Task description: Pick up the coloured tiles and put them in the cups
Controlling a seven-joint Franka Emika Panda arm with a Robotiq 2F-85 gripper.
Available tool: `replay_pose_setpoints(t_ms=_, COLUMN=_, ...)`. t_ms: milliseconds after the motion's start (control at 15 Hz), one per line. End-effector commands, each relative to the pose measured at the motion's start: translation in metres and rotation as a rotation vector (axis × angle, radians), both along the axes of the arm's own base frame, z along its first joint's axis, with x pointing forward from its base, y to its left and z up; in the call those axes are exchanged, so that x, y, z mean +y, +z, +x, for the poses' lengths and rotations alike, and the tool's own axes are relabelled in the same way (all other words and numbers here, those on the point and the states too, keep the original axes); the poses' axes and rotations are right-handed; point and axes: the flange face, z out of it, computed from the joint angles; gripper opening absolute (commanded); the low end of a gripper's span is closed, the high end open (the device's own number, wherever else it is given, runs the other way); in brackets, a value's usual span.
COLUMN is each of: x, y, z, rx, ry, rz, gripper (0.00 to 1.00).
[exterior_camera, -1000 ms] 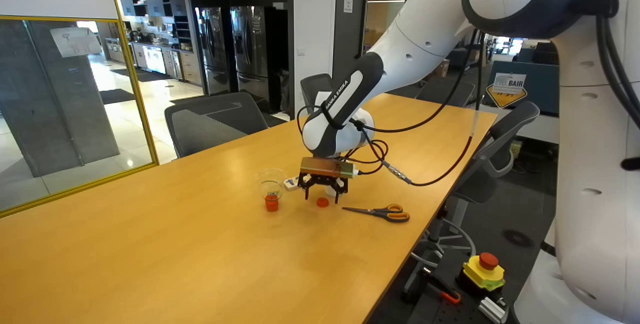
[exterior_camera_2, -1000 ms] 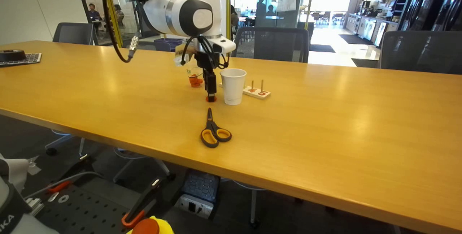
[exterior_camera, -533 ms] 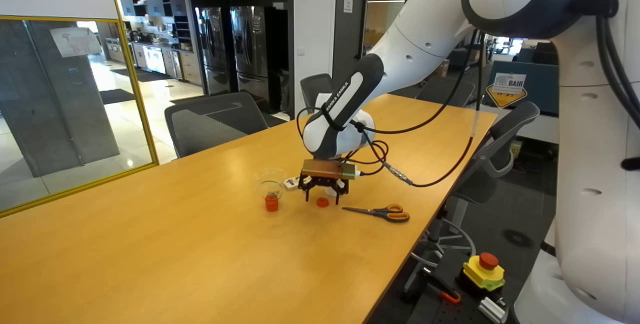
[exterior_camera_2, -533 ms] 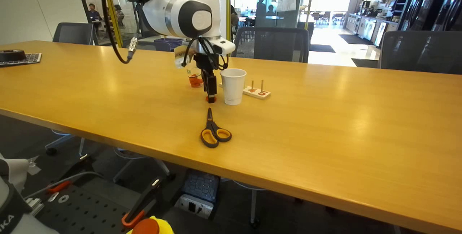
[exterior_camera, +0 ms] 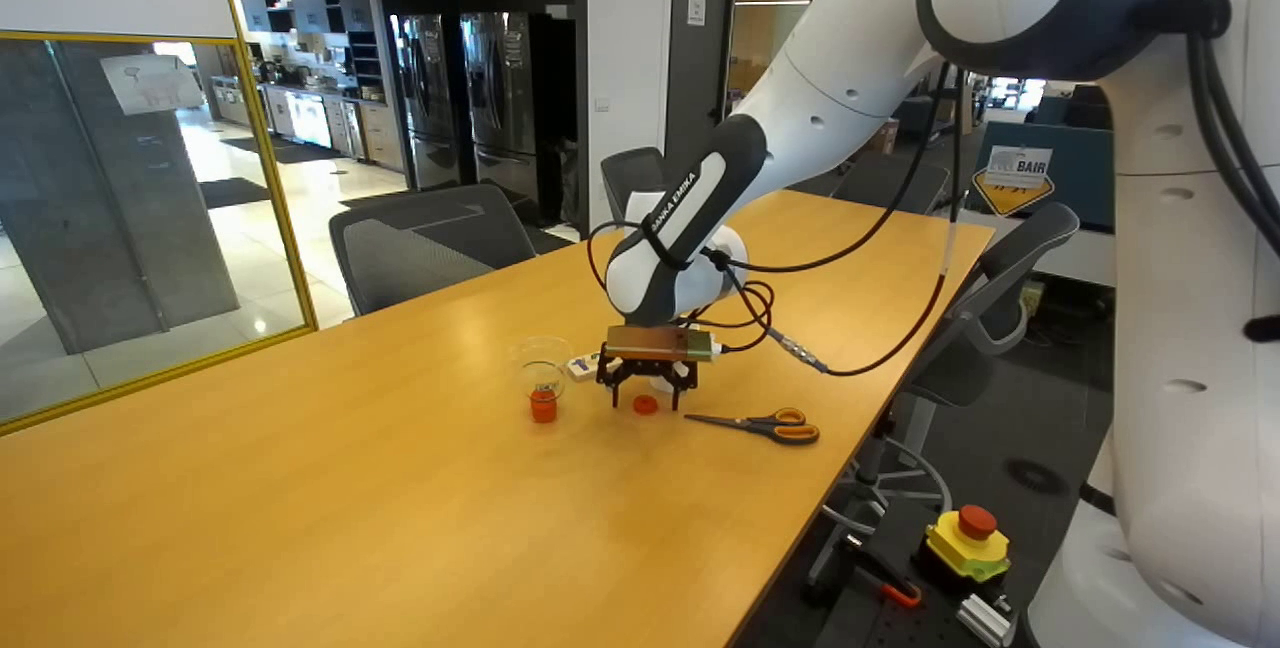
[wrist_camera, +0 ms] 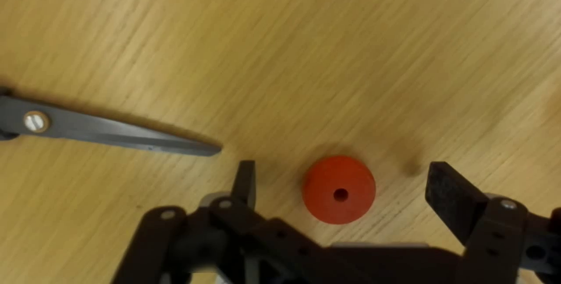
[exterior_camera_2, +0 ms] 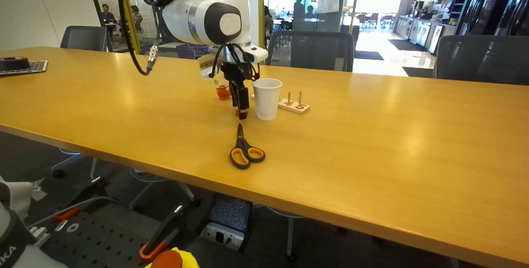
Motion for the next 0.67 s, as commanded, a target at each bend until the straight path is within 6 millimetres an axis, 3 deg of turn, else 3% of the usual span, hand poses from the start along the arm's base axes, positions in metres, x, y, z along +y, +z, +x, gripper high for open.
replay_pose_setpoints(t_ms=0, x=0.0004, y=0.0026, z=0.0024, rx=-0.024, ry=0.022, rz=-0.026, gripper=1.00)
replay_pose_setpoints(t_ms=600, x=-0.0010, y=0.0000, z=0.0015, rx=-0.022, ry=0.025, rz=-0.030, gripper=1.00)
